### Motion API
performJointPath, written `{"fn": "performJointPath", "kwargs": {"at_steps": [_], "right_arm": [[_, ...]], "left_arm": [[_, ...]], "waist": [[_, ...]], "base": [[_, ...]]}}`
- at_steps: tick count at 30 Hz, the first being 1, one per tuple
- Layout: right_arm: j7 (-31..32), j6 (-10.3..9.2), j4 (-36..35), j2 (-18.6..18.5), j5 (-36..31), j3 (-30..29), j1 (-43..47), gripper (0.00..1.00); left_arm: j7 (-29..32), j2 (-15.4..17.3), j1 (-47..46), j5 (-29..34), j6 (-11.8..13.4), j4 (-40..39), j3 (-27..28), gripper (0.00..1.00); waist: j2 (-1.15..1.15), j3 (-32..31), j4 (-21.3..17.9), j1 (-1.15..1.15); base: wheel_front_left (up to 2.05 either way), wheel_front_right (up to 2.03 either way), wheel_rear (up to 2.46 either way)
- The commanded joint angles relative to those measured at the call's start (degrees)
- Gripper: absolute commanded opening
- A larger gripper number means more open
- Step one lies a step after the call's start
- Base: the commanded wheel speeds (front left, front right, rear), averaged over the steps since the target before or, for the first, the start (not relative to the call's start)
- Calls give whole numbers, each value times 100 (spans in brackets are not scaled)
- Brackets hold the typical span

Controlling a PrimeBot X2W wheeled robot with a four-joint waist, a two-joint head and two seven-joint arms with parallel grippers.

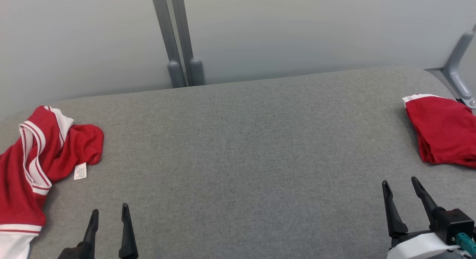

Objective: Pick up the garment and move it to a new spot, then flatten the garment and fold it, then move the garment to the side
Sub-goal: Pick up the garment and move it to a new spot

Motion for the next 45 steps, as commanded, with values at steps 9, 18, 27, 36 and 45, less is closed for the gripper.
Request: {"fn": "performJointPath", "kwargs": {"at_steps": [9,18,27,36,45], "right_arm": [[-16,-2,-38,23,89,183,-36,100],[-16,-2,-12,-70,171,466,-332,100],[-16,-2,-46,-341,300,572,-653,100],[-17,-2,-28,-752,520,801,-1269,100],[-17,-2,41,-916,636,1110,-1759,100]], "left_arm": [[-19,17,-104,-38,63,-97,-26,100],[-18,14,53,-108,112,-309,136,100],[-13,14,-803,-208,100,-107,100,100],[1152,612,-3205,-163,146,1897,135,100],[1988,1105,-4641,-370,328,3774,395,100]], "waist": [[0,155,1380,0],[0,376,2271,0],[0,1291,1926,0],[0,2529,1239,0],[0,3206,768,0]], "base": [[0,0,0],[0,0,0],[0,0,0],[0,0,0],[0,0,0]]}}
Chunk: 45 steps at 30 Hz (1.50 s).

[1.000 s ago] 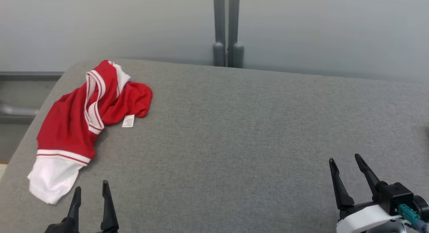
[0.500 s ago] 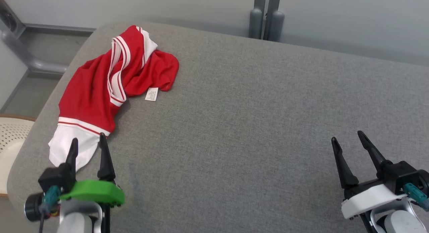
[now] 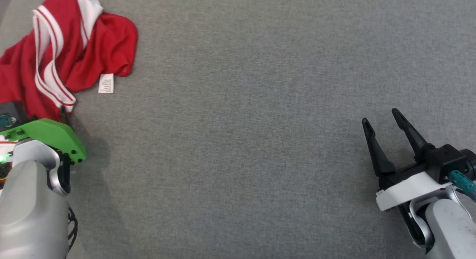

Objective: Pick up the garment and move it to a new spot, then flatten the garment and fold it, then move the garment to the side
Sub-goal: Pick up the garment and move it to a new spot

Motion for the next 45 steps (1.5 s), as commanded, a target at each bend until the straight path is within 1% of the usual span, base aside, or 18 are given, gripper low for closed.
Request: {"fn": "performJointPath", "kwargs": {"at_steps": [1,2,3,4,7,10,16,18,20,26,28,31,33,37,39,42,44,45], "right_arm": [[-17,-2,3,-23,39,18,-132,100],[-17,-2,23,-16,62,33,-160,100],[-17,-2,34,-5,73,30,-172,100],[-17,-2,56,18,97,22,-173,100],[-17,-2,142,40,120,-20,-84,100],[-17,-2,249,103,137,-64,94,100],[-17,-2,336,312,179,-87,372,100],[-17,-2,364,412,180,-45,442,100],[-17,-2,392,500,172,-25,520,100],[-17,-2,444,723,153,-51,725,100],[-17,-2,455,770,153,-110,789,100],[-17,-2,461,847,148,-186,877,100],[-17,-2,462,889,143,-237,909,100],[-17,-2,457,948,161,-284,944,100],[-18,-2,463,982,174,-293,920,100],[-18,-2,459,1037,183,-309,876,100],[-18,-2,472,1061,191,-305,844,100],[-18,-2,480,1070,204,-303,825,100]], "left_arm": [[-19,107,-142,-10,74,194,45,100],[4,131,-176,-72,83,402,92,96],[3,168,-192,-91,61,547,105,29],[-8,217,-212,-106,16,726,118,0],[-128,219,-172,-189,-155,970,118,0],[-405,254,-132,-165,-362,950,46,0],[-684,275,-82,-216,-693,194,-103,0],[-562,244,44,-191,-783,-298,-241,0],[-342,72,184,-292,-868,-956,-397,0],[818,-237,905,-700,-954,-3686,-945,0],[1248,-423,1148,-986,-961,-4624,-1172,0],[1838,-679,1431,-1445,-893,-5879,-1478,0],[2140,-820,1558,-1778,-780,-6483,-1708,0],[2498,-977,1689,-2473,-359,-7216,-2085,0],[2573,-998,1732,-2773,-131,-7337,-2240,0],[2583,-1007,1754,-2904,98,-7169,-2397,0],[2602,-1006,1723,-2887,162,-6778,-2439,0],[2521,-903,1610,-2699,142,-6447,-2392,0]], "waist": [[0,711,-742,-1],[0,697,-789,-1],[0,677,-814,-1],[0,625,-844,-1],[0,436,-846,-1],[0,111,-773,-1],[0,-555,-652,-1],[0,-776,-664,-1],[0,-978,-705,-1],[0,-1398,-1029,-1],[0,-1467,-1183,-1],[0,-1519,-1437,-1],[0,-1526,-1598,-1],[0,-1510,-1938,-1],[0,-1481,-2116,-1],[0,-1397,-2339,-1],[0,-1332,-2467,-1],[0,-1288,-2535,-1]], "base": [[0,0,0],[0,0,0],[0,0,0],[0,0,0],[0,0,0],[0,0,0],[0,0,0],[0,0,0],[0,0,0],[0,0,0],[0,0,0],[0,0,0],[0,0,0],[0,0,0],[0,0,0],[0,0,0],[0,0,0],[0,0,0]]}}
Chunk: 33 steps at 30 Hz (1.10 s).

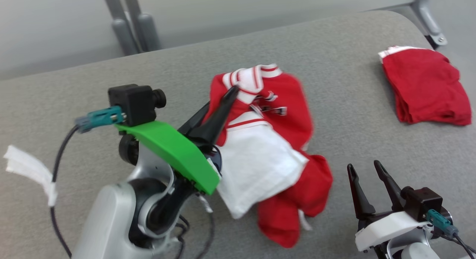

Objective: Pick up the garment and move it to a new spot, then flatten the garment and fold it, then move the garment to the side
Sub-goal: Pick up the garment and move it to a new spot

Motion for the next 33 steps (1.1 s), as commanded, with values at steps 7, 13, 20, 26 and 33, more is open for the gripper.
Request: {"fn": "performJointPath", "kwargs": {"at_steps": [7,13,20,26,33], "right_arm": [[-16,-2,55,65,61,75,-169,100],[-16,-2,111,-19,20,194,-63,100],[-16,-1,90,-148,-13,29,80,100],[-16,-2,-169,-233,-136,-329,261,100],[-16,-2,-544,-282,-337,-769,575,100]], "left_arm": [[-1366,543,-876,1263,-214,3164,235,0],[-3083,538,-1496,1831,-170,5470,330,3],[-4379,327,-1692,1955,-207,6583,391,100],[-4575,196,-594,2055,34,5130,991,100],[-4571,56,1404,2524,271,3060,1450,100]], "waist": [[0,364,-680,0],[0,310,-766,0],[0,89,-536,0],[0,-308,-229,0],[0,-625,168,0]], "base": [[0,0,0],[0,0,0],[0,0,0],[0,0,0],[0,0,0]]}}
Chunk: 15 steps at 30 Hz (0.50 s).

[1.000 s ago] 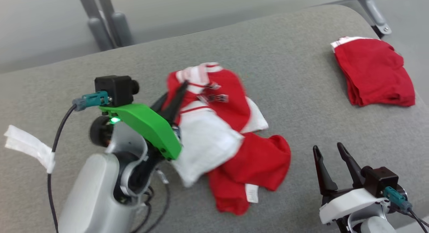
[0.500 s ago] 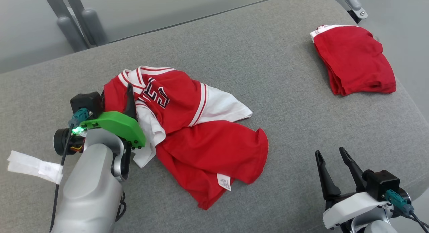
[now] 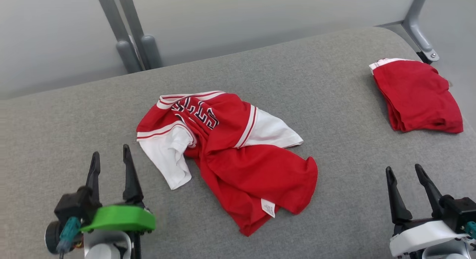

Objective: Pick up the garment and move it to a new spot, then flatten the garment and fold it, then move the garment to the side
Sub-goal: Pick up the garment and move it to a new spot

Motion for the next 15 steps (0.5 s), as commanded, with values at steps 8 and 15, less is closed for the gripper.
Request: {"fn": "performJointPath", "kwargs": {"at_steps": [8,15], "right_arm": [[-17,-2,-324,52,-227,-448,317,100],[-17,-2,-398,109,-335,-509,377,100]], "left_arm": [[-7,-72,1625,161,-374,-851,285,100],[-7,-96,2182,394,-641,-1071,504,100]], "waist": [[0,-456,574,0],[0,-578,726,0]], "base": [[0,0,0],[0,0,0]]}}
